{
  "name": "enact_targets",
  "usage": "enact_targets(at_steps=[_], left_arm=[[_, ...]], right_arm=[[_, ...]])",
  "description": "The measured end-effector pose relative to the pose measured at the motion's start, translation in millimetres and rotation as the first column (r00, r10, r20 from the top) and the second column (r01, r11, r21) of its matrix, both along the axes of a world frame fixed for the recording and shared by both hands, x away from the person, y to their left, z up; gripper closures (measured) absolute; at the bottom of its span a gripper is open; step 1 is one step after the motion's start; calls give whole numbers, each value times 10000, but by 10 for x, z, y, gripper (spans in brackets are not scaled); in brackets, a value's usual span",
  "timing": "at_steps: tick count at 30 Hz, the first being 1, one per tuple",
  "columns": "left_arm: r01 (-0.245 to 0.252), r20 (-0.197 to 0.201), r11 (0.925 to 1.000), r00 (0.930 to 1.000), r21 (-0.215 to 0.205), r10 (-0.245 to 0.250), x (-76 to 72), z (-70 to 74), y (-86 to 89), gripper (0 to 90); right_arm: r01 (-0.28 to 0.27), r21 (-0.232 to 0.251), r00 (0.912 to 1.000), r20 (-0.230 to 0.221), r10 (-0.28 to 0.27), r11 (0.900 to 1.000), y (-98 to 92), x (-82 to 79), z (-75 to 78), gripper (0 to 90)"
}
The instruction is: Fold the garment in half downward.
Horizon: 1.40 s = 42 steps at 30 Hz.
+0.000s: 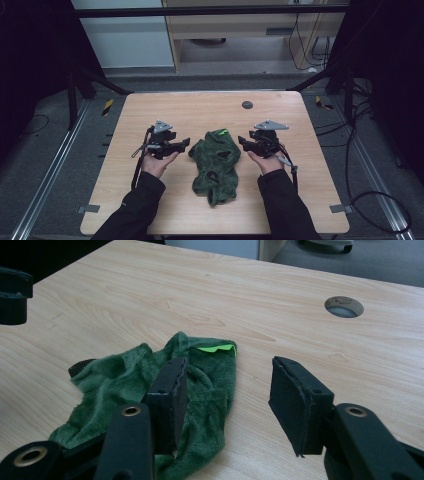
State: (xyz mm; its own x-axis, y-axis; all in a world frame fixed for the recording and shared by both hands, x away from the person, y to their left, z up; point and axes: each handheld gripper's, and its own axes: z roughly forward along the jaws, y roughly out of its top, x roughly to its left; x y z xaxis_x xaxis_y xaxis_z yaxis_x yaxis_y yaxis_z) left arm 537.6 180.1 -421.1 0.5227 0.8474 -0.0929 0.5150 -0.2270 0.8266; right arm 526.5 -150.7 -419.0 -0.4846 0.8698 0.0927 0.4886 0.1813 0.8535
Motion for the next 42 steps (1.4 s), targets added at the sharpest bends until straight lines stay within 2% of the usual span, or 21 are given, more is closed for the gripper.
enact_targets(at_steps=[5, 7, 22, 26, 38, 42], left_arm=[[-66, -61, 10000, 10000, 30, 66, 66, -29, -44, 365], [-134, -67, 9998, 9999, -117, 133, 98, -45, -62, 373], [-221, -272, 9997, 9994, 88, 223, 252, -165, -257, 392], [-188, -365, 9993, 9991, 327, 200, 292, -233, -329, 398], [-286, -979, 9982, 9946, 524, 336, 414, -443, -390, 433], [-323, -1062, 9972, 9936, 670, 393, 434, -498, -407, 460]], right_arm=[[34, -111, 9999, -165, -36, 9999, 32, 51, -58, 496], [36, -162, 9999, -162, -39, 9999, 39, 83, -87, 500], [93, -230, 9981, -601, -106, 9997, 149, 253, -212, 513], [93, -225, 9973, -727, -109, 9997, 185, 280, -256, 515], [94, -468, 9938, -1106, -146, 9989, 239, 346, -409, 526], [78, -504, 9918, -1273, -141, 9987, 244, 370, -467, 545]])
